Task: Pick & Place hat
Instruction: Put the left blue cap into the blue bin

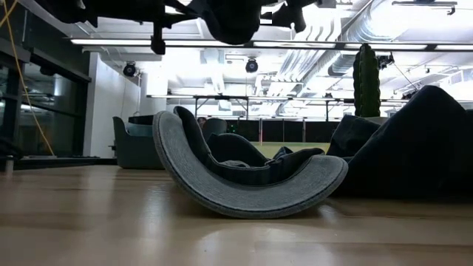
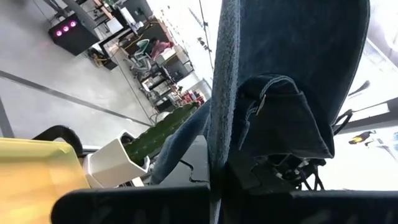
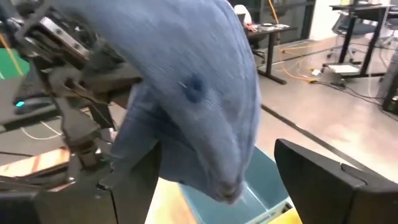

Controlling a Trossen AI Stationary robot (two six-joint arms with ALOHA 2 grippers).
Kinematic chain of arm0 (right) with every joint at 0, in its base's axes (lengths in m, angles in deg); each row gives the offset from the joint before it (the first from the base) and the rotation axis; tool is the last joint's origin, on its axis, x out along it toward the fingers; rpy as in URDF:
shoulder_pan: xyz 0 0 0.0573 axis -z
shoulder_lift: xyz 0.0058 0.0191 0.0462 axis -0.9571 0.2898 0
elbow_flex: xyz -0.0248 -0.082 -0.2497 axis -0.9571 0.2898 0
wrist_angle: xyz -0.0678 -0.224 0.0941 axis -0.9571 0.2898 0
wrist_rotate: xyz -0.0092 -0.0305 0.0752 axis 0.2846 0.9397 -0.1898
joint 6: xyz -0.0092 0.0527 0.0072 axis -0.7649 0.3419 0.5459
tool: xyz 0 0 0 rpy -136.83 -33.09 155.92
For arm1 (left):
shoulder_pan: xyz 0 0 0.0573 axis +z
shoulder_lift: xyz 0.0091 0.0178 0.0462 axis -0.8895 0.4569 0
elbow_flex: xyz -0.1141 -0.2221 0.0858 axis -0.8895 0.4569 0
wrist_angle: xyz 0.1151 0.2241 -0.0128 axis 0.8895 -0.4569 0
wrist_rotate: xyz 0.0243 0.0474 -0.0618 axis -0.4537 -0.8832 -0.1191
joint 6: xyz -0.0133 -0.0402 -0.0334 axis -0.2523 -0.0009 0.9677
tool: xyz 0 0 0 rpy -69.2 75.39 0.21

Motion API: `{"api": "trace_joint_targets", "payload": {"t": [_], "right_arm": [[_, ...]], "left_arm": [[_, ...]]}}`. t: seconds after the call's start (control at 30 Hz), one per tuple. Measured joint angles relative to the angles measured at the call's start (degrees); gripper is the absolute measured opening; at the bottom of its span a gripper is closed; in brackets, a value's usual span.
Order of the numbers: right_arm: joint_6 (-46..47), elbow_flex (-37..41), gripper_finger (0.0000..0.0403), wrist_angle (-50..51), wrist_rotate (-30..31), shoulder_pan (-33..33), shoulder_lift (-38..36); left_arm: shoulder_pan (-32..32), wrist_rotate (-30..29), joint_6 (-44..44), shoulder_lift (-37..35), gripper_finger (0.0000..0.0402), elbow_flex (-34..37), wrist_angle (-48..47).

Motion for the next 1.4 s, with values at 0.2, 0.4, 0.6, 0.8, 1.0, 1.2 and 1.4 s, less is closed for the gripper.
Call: {"api": "trace_joint_targets", "payload": {"t": [0.2, 0.4, 0.6, 0.8, 1.0, 1.2, 1.4], "right_arm": [[-0.1, 0.0, 0.0307, -4.1, -0.1, 0.7, 2.7], [-0.2, 0.0, 0.0307, -9.9, -2.3, 1.1, 5.5], [-0.4, 0.0, 0.0307, -15.6, -2.6, 1.2, 7.2], [-3.5, 0.0, 0.0307, -20.3, -2.3, 1.2, 8.2], [-3.2, 0.0, 0.0307, -24.9, -5.2, 2.1, 8.1], [-2.6, 0.0, 0.0307, -25.8, -6.4, 2.7, 8.1], [-1.1, 0.0, 0.0307, -29.3, -8.3, 2.8, 9.5]], "left_arm": [[0.0, 0.8, -1.3, 0.0, 0.0000, 0.0, 0.7], [0.0, 2.1, -1.3, 0.0, 0.0000, 0.0, 0.8], [0.0, 3.4, -1.3, 0.0, 0.0000, 0.0, 1.4], [0.0, 4.8, -1.3, 0.0, 0.0000, 0.0, 3.5], [0.0, 5.1, -1.3, 0.0, 0.0000, 0.0, 3.4], [0.0, 5.5, -1.3, 0.0, 0.0000, 0.0, 3.4], [0.0, 6.3, -1.2, 0.0, 0.0000, 0.0, 3.4]]}}
